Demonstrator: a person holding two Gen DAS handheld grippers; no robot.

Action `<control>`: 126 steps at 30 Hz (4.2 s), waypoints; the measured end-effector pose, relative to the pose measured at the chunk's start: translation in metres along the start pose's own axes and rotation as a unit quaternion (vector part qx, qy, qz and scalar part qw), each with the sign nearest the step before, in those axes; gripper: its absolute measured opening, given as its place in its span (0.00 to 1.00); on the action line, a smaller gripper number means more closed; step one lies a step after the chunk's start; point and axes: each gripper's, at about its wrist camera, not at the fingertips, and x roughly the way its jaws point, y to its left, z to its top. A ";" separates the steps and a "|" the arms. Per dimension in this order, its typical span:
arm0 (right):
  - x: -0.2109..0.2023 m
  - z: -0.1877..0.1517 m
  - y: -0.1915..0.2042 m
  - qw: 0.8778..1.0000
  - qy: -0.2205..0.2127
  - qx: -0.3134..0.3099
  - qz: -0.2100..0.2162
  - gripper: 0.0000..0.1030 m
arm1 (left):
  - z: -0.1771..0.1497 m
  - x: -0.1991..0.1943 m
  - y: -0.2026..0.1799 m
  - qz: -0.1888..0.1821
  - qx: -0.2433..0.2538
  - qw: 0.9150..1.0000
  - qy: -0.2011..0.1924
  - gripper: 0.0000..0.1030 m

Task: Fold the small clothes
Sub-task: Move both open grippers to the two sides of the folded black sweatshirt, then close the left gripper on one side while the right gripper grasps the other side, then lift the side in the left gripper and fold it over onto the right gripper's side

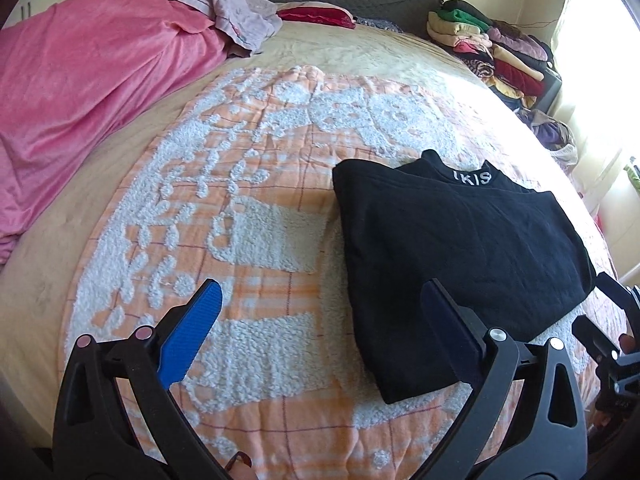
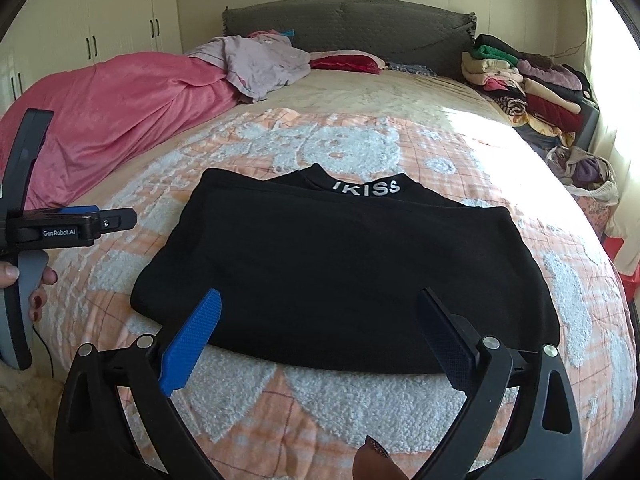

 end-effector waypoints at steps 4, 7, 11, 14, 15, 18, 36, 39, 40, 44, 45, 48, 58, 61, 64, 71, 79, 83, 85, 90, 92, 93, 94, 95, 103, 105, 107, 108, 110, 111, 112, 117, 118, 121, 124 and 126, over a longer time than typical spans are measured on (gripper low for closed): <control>0.004 0.005 0.013 1.000 -0.001 -0.015 0.013 0.95 | 0.006 0.001 0.006 0.006 -0.001 1.000 0.000 0.91; 0.008 0.007 0.022 1.000 0.000 -0.026 0.018 0.95 | 0.010 0.003 0.010 0.011 -0.002 1.000 0.002 0.91; 0.014 0.010 0.032 0.999 0.004 -0.036 0.029 0.95 | 0.016 0.009 0.014 0.016 -0.006 1.000 0.004 0.91; 0.018 0.009 0.039 0.998 0.008 -0.042 0.040 0.95 | 0.019 0.017 0.017 0.019 -0.010 1.000 0.010 0.91; 0.019 0.009 0.041 0.998 0.010 -0.045 0.043 0.95 | 0.020 0.021 0.018 0.021 -0.012 1.000 0.014 0.91; 0.023 0.004 0.050 0.997 0.015 -0.063 0.045 0.95 | 0.023 0.029 0.019 0.020 -0.015 0.999 0.021 0.91; 0.060 -0.045 0.096 0.983 0.041 -0.176 -0.006 0.95 | 0.038 0.057 0.006 0.007 -0.012 0.999 0.037 0.91; 0.070 -0.047 0.099 0.982 0.050 -0.180 -0.020 0.95 | 0.040 0.060 0.006 0.008 -0.011 0.999 0.039 0.91; 0.073 -0.047 0.099 0.982 0.051 -0.179 -0.024 0.95 | 0.041 0.061 0.006 0.008 -0.011 0.999 0.039 0.91; 0.083 -0.046 0.100 0.982 0.045 -0.180 -0.036 0.95 | 0.043 0.066 0.006 0.009 -0.010 0.999 0.043 0.91; 0.085 -0.045 0.100 0.982 0.041 -0.180 -0.039 0.95 | 0.044 0.067 0.006 0.009 -0.010 0.999 0.044 0.91; 0.091 -0.041 0.102 0.981 0.034 -0.185 -0.047 0.95 | 0.045 0.070 0.006 0.008 -0.010 0.999 0.047 0.91; 0.101 -0.033 0.113 0.974 0.001 -0.210 -0.082 0.92 | 0.047 0.087 -0.001 -0.006 -0.010 0.998 0.067 0.91; 0.095 -0.033 0.111 0.976 -0.006 -0.203 -0.075 0.70 | 0.049 0.093 -0.004 -0.012 -0.005 0.997 0.078 0.91; 0.087 -0.033 0.108 0.980 -0.015 -0.190 -0.060 0.46 | 0.051 0.097 -0.006 -0.017 -0.009 0.996 0.083 0.91; 0.060 -0.026 0.093 0.987 -0.059 -0.151 -0.023 0.10 | 0.053 0.101 -0.021 -0.036 -0.004 0.994 0.099 0.91; 0.032 -0.018 0.070 0.990 -0.089 -0.106 0.001 0.09 | 0.057 0.101 -0.040 -0.089 -0.034 0.990 0.104 0.91; 0.020 -0.020 0.060 0.990 -0.106 -0.091 0.004 0.09 | 0.061 0.095 -0.054 -0.099 -0.028 0.990 0.097 0.80; 0.015 -0.022 0.055 0.990 -0.112 -0.085 0.005 0.09 | 0.062 0.092 -0.061 -0.115 -0.033 0.988 0.098 0.62; 0.008 -0.021 0.041 0.990 -0.125 -0.071 0.001 0.08 | 0.066 0.078 -0.083 -0.123 -0.018 0.989 0.083 0.35; 0.004 -0.021 0.035 0.989 -0.129 -0.065 -0.003 0.07 | 0.069 0.069 -0.094 -0.123 -0.008 0.990 0.072 0.30; 0.002 -0.021 0.033 0.990 -0.131 -0.060 -0.002 0.07 | 0.071 0.066 -0.098 -0.122 -0.002 0.990 0.068 0.28; -0.001 -0.022 0.030 0.990 -0.134 -0.054 -0.002 0.07 | 0.073 0.060 -0.106 -0.120 0.006 0.991 0.062 0.27; -0.005 -0.022 0.026 0.989 -0.137 -0.047 -0.002 0.07 | 0.075 0.057 -0.110 -0.119 0.010 0.991 0.057 0.26; -0.032 -0.025 -0.008 0.987 -0.159 -0.008 -0.013 0.07 | 0.085 0.033 -0.158 -0.119 0.042 0.992 0.029 0.26; -0.037 -0.028 -0.016 0.987 -0.162 0.000 -0.016 0.07 | 0.086 0.031 -0.168 -0.120 0.046 0.991 0.026 0.26; -0.042 -0.030 -0.024 0.986 -0.164 0.008 -0.019 0.07 | 0.086 0.029 -0.179 -0.119 0.052 0.991 0.023 0.26; -0.043 -0.031 -0.028 0.986 -0.164 0.013 -0.019 0.07 | 0.087 0.029 -0.184 -0.118 0.056 0.991 0.022 0.26; -0.046 -0.034 -0.034 0.986 -0.164 0.021 -0.021 0.07 | 0.087 0.029 -0.192 -0.118 0.060 0.991 0.019 0.26; -0.048 -0.035 -0.037 0.986 -0.163 0.026 -0.022 0.07 | 0.088 0.029 -0.196 -0.118 0.061 0.991 0.019 0.26; -0.049 -0.036 -0.038 0.986 -0.162 0.030 -0.021 0.07 | 0.088 0.030 -0.200 -0.118 0.062 0.991 0.018 0.26; -0.052 -0.042 -0.049 0.986 -0.158 0.039 -0.027 0.07 | 0.088 0.032 -0.218 -0.121 0.064 0.991 0.014 0.26; -0.050 -0.043 -0.052 0.986 -0.157 0.039 -0.030 0.07 | 0.087 0.033 -0.222 -0.121 0.066 0.990 0.013 0.26; -0.049 -0.046 -0.059 0.987 -0.154 0.041 -0.034 0.07 | 0.086 0.035 -0.232 -0.121 0.070 0.990 0.012 0.26; -0.045 -0.047 -0.066 0.987 -0.149 0.045 -0.038 0.07 | 0.085 0.038 -0.240 -0.124 0.071 0.990 0.013 0.26; -0.044 -0.049 -0.069 0.987 -0.146 0.046 -0.040 0.07 | 0.085 0.041 -0.247 -0.127 0.072 0.989 0.014 0.26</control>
